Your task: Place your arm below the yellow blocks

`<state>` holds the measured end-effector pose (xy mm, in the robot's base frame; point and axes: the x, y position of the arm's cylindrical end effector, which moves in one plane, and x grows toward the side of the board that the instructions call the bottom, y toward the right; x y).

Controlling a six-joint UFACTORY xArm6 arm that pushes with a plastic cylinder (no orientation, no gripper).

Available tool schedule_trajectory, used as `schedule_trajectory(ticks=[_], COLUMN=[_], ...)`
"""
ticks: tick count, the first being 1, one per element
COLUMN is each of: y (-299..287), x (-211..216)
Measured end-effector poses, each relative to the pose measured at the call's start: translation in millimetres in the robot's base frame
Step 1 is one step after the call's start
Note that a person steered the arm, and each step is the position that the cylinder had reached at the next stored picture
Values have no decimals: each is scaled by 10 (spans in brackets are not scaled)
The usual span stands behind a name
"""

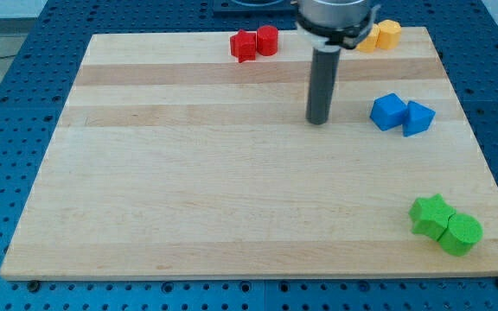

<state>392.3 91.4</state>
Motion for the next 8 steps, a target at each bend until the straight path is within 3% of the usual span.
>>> schedule_trajectory(ticks=[2,5,8], y=[542,673,-860], x=[-167,-103,-312])
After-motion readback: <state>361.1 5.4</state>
